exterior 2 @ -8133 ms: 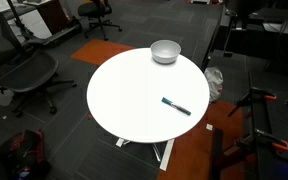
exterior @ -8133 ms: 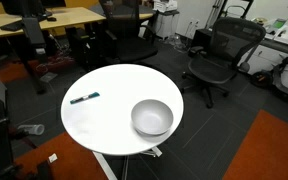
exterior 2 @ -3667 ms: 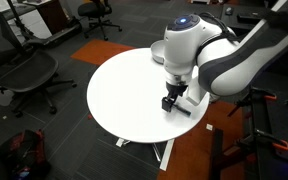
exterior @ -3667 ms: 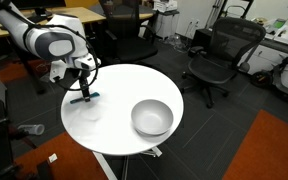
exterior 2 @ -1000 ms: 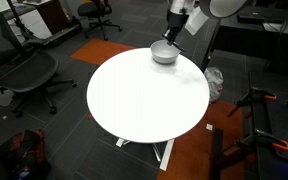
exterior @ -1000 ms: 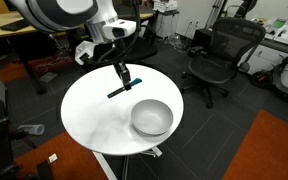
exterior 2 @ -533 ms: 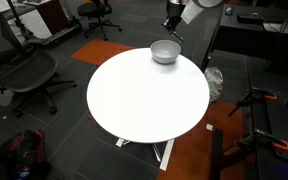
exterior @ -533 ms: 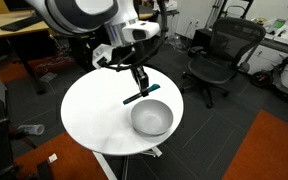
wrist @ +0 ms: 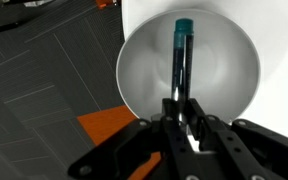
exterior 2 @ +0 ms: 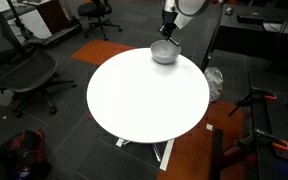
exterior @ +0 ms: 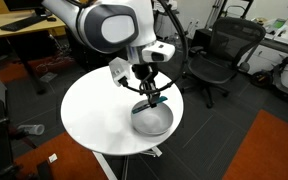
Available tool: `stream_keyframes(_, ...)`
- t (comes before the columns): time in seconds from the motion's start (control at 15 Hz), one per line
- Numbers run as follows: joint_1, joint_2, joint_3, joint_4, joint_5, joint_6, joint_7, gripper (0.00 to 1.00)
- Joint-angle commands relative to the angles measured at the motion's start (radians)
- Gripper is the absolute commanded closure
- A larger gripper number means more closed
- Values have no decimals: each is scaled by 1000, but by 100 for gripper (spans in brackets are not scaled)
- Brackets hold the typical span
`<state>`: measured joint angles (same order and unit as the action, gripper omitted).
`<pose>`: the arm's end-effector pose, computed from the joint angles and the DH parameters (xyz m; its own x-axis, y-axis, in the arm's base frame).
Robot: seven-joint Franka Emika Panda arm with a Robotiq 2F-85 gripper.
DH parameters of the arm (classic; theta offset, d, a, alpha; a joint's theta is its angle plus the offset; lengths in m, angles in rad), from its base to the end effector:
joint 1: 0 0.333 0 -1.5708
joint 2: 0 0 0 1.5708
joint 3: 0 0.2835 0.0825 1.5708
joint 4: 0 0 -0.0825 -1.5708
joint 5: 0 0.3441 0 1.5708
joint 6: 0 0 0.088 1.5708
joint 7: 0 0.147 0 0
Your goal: Put the green marker in the grey bowl
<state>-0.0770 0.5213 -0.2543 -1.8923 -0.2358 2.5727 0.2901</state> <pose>0.5833 -0.1965 0.2144 0.9145 -0.3490 0.2048 -0.3914 -0.8911 0.2294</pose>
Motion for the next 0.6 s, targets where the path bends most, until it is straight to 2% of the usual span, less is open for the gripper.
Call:
stream_keyframes(0.0,-32,53,22,76,58,-41,-58,95)
stream_keyframes(0.13,-33,68,19,94,65,-42,-63,95)
stream_keyframes(0.2,-33,73,18,102,68,-44,-63,56)
stream_keyframes(0.33,-34,80,20,114,74,-46,-65,49)
stream_keyframes(0.53,-35,85,22,125,82,-52,-66,27)
